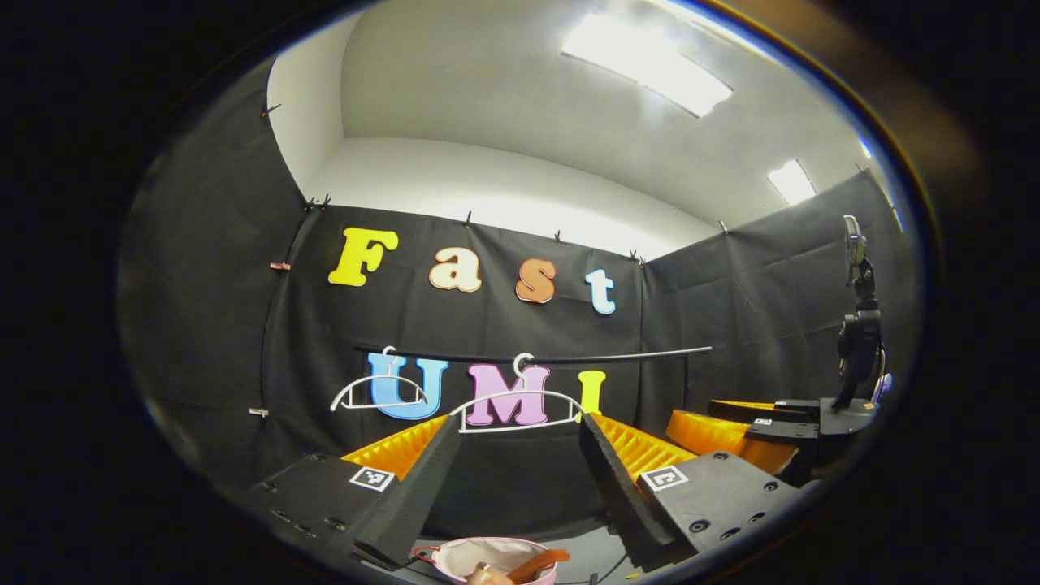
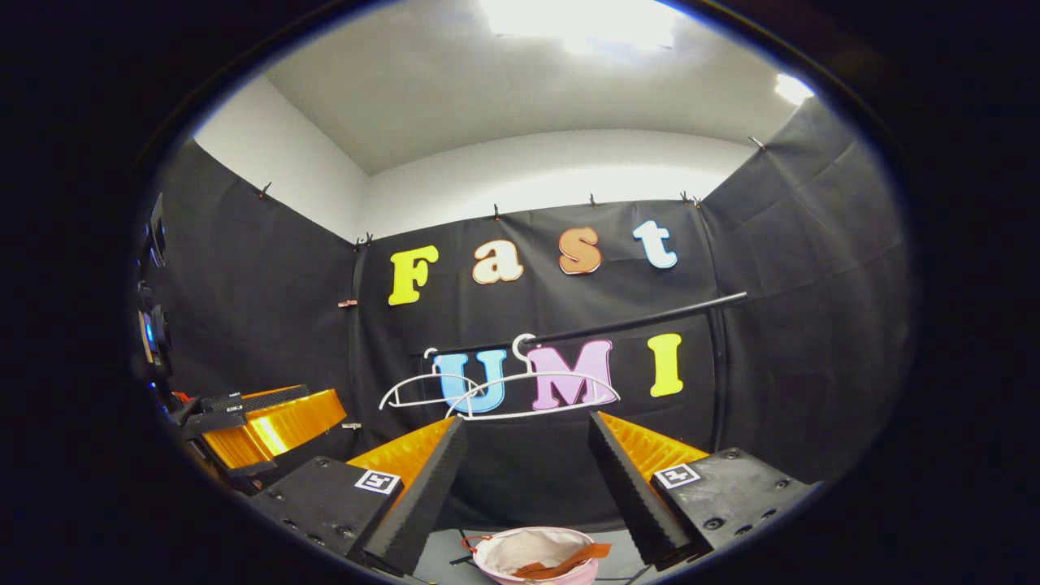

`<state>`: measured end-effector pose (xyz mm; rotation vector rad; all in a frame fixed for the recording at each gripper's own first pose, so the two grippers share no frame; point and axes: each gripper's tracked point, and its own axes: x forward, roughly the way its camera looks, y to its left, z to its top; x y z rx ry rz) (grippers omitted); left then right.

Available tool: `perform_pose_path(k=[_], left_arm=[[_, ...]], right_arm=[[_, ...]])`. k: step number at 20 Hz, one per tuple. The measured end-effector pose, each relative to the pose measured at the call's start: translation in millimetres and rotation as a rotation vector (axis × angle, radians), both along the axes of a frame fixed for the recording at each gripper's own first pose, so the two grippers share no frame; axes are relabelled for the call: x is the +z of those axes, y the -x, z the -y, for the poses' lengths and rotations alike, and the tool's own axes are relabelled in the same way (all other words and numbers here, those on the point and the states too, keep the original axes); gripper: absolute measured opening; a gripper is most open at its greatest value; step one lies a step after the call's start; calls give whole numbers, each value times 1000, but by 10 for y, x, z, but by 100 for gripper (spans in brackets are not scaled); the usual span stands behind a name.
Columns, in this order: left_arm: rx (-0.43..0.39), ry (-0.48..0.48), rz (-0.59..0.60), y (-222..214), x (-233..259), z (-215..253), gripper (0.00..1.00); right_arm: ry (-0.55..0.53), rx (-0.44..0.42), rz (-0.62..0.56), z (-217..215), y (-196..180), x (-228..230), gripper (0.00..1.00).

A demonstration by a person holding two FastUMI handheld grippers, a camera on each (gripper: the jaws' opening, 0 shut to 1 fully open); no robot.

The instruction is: Grasp the clothes on the hanger with both hands and then place them into the laundry hamper below.

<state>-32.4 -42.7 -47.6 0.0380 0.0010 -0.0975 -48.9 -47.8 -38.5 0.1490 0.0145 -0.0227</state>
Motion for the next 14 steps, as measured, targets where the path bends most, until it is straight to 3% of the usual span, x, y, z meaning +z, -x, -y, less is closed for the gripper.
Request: perform_pose_path(k=[4, 14], left_arm=[[41, 10, -1, -95, 68, 66, 94], [52, 3, 14, -209, 70, 406, 94]], right_arm=[[3, 68, 51, -73, -96, 199, 100], [-9, 52, 79, 292, -77, 304, 97]])
